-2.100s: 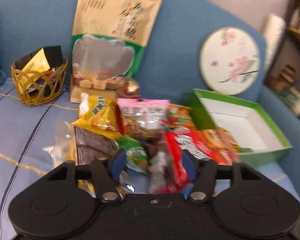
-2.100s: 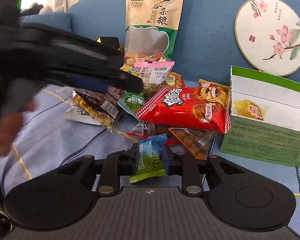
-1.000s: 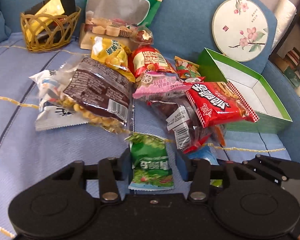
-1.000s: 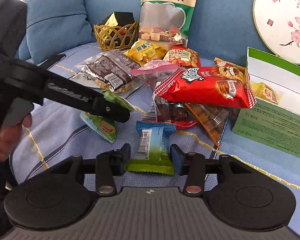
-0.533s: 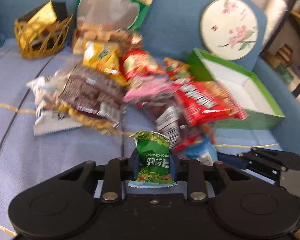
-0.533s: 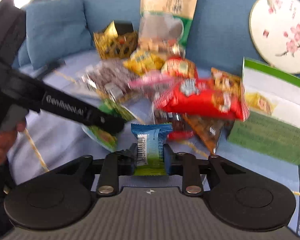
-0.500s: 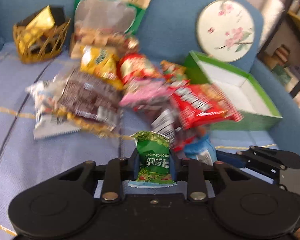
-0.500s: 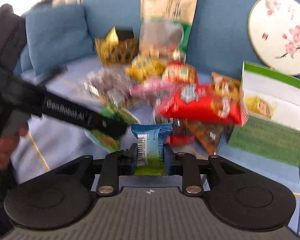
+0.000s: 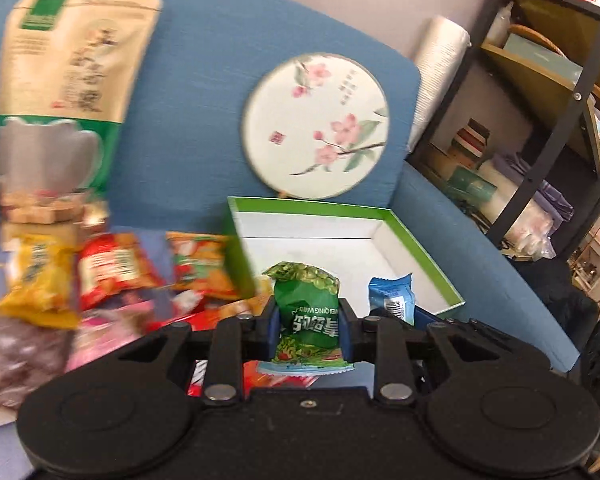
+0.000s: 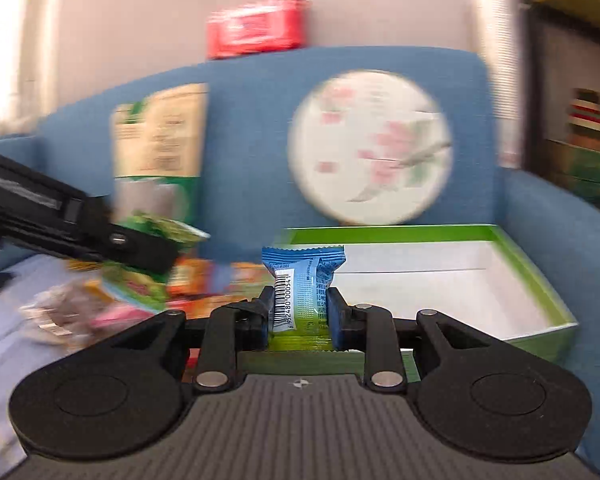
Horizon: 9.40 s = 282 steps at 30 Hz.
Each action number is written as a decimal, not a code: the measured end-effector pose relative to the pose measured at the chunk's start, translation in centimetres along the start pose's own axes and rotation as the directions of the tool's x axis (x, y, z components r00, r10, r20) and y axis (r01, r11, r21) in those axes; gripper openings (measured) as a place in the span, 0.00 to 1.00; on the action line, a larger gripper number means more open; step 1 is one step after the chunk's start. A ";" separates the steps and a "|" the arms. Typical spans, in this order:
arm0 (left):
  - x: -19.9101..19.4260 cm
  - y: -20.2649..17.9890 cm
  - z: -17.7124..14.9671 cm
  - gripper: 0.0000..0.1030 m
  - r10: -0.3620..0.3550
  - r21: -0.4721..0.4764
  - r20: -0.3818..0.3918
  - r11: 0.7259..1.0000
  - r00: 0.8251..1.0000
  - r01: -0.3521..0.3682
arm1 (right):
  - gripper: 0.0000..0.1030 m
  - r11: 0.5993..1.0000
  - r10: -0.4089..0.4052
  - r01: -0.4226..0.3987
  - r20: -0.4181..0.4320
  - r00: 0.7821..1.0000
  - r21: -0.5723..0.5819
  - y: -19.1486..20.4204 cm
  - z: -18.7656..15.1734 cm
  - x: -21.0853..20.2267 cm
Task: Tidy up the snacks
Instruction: 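Move both held snacks into the green box and open both grippers, then grasp a red snack bag with each gripper from the pile, then lower both red bags into the green box and open both grippers, then grasp a clear bag of dried red snacks with each gripper, then carry both clear bags into the green box and open both grippers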
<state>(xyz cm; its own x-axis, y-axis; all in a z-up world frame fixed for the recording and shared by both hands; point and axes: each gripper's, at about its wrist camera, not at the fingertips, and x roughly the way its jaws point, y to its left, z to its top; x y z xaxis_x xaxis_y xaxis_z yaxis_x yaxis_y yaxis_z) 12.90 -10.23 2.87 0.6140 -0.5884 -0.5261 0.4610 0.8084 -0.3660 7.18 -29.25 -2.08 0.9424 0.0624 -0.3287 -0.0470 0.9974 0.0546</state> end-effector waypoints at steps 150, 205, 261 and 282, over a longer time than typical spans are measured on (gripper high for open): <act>8.9 1.5 1.3 1.00 0.066 0.031 0.003 0.997 0.998 -0.066 | 1.00 0.999 0.027 -0.026 -0.013 1.000 0.038 -3.1 -0.8 4.8; -3.0 13.0 -8.5 0.63 0.172 -0.190 -0.112 0.963 0.979 -0.190 | 0.78 0.812 0.550 -0.582 -0.283 0.786 -0.039 11.7 -5.3 0.3; 13.2 -6.6 1.8 0.59 -0.166 0.178 -0.100 0.967 0.981 0.182 | 0.38 0.992 -0.050 0.042 0.062 0.997 0.121 -4.1 -0.8 1.0; -1.5 4.5 -4.1 1.00 0.131 -0.043 0.010 0.991 0.991 -0.130 | 0.93 0.975 0.217 -0.219 -0.050 0.975 -0.034 3.8 -2.1 -0.1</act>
<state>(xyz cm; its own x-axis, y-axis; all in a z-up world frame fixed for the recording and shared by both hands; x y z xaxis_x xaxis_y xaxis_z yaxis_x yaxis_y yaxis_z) 11.46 -5.66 -1.11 0.6757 -0.4777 -0.5615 0.3493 0.8782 -0.3267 6.18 -25.42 -3.78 0.8921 0.2791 -0.3553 -0.2633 0.9602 0.0932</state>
